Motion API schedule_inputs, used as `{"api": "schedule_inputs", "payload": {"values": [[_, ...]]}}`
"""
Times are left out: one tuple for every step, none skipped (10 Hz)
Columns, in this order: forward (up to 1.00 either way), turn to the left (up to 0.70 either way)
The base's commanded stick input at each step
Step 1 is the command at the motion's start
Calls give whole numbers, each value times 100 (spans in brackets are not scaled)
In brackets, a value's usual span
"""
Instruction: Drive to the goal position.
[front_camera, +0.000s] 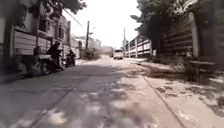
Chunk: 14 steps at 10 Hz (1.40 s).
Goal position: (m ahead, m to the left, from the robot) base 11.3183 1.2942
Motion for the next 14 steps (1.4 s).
{"api": "schedule_inputs", "payload": {"values": [[85,0],[85,0],[85,0],[85,0],[85,0],[85,0],[85,0],[85,0],[85,0],[85,0],[85,0],[85,0],[85,0],[85,0]]}}
